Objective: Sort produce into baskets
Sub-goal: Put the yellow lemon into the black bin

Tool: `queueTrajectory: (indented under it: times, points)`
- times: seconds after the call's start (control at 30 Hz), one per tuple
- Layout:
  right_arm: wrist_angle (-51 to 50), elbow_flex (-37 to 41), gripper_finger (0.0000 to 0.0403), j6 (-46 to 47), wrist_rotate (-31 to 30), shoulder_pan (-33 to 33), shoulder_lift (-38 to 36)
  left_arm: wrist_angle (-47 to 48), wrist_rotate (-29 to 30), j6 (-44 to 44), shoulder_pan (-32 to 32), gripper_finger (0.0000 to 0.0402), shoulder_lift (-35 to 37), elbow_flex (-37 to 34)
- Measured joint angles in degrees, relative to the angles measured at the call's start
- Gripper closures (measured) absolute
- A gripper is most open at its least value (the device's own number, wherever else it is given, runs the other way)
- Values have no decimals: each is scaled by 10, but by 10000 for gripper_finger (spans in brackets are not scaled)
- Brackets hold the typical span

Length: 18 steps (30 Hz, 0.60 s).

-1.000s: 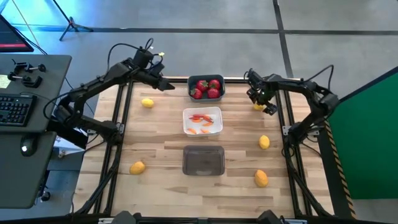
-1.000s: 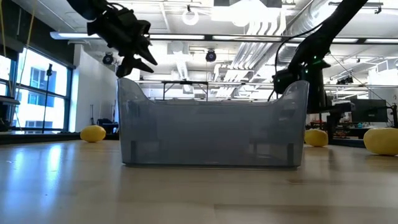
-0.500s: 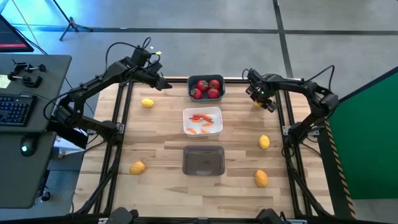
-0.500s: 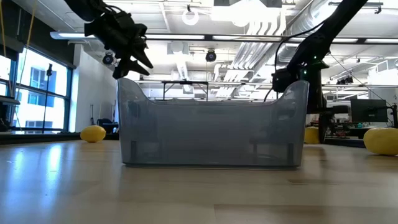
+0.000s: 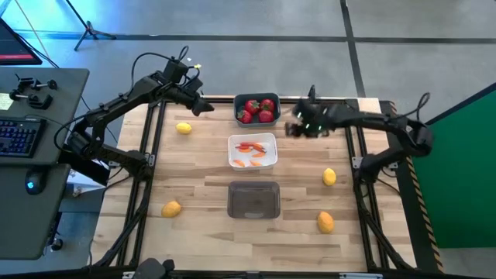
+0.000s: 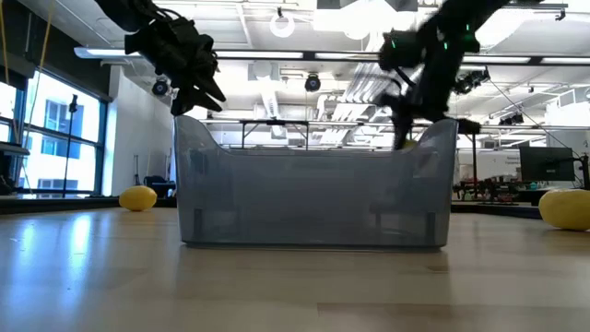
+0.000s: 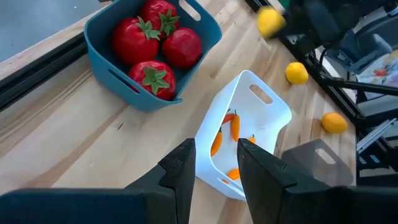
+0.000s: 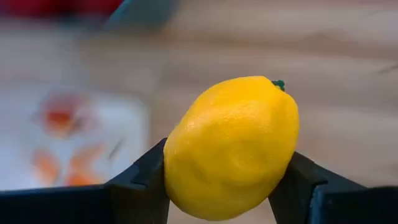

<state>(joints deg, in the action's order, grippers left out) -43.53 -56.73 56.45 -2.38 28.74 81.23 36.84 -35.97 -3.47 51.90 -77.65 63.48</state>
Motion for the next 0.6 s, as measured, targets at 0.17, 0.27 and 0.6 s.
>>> queueTrajectory:
  times: [0.17,0.27,0.6]
  points:
    - [13,-37,218,42,-10,-182,0,12,0,22,0,297,0,0]
    - [20,-60,218,72,-16,-278,0,13,10,36,-2,297,0,0]
    - [31,-136,219,147,-40,-435,104,-6,19,24,-2,297,0,0]
